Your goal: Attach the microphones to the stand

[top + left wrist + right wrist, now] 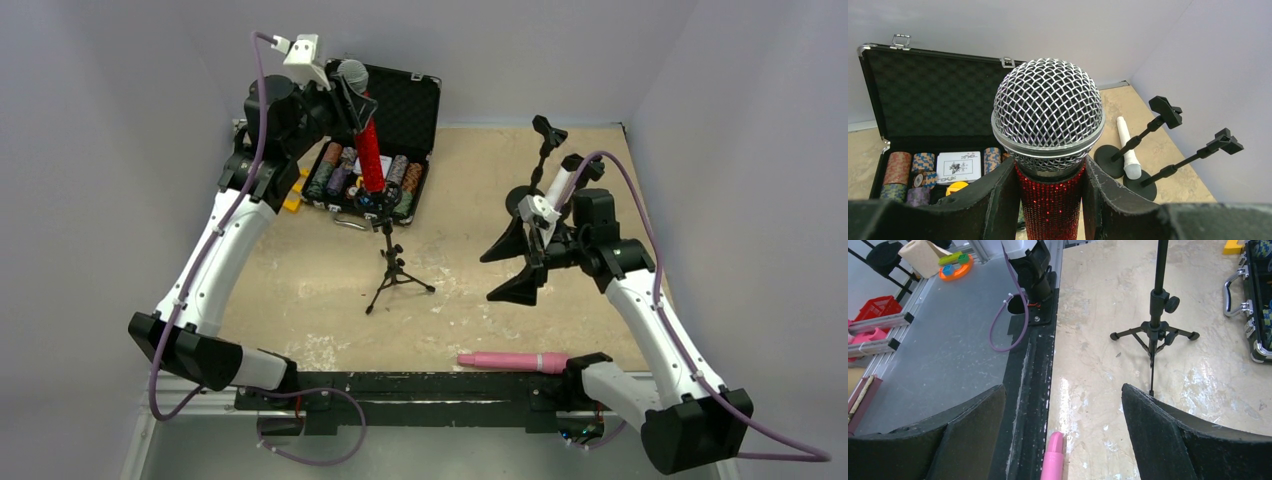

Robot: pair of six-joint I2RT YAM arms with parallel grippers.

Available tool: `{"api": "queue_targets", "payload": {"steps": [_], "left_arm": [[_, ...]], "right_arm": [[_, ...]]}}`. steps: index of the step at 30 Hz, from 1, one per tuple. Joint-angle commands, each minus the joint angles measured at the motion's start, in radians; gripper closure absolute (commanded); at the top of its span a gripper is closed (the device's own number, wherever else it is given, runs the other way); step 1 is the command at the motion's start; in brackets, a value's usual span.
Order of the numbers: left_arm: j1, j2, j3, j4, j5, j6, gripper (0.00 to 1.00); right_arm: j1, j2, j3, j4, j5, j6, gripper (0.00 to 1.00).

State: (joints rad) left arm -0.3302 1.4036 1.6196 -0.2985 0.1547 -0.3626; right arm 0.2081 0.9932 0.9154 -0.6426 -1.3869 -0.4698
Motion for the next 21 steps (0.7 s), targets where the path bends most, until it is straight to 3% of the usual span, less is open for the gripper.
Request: {"api": "queue_targets", "payload": {"steps": [1,21], "left_arm": [[0.013,-0.027,-0.024,0.076,0.033,-0.022,1.00],[0.014,-0.101,-0.109,0.113,0.070,-0.056,1.00]], "right_arm": [[-0.001,0.014,0.009,-0.007,-0.030,-0.034,0.11],[0.004,0.034,0.034,-0.047,-0.029,-0.060,0.11]]}}
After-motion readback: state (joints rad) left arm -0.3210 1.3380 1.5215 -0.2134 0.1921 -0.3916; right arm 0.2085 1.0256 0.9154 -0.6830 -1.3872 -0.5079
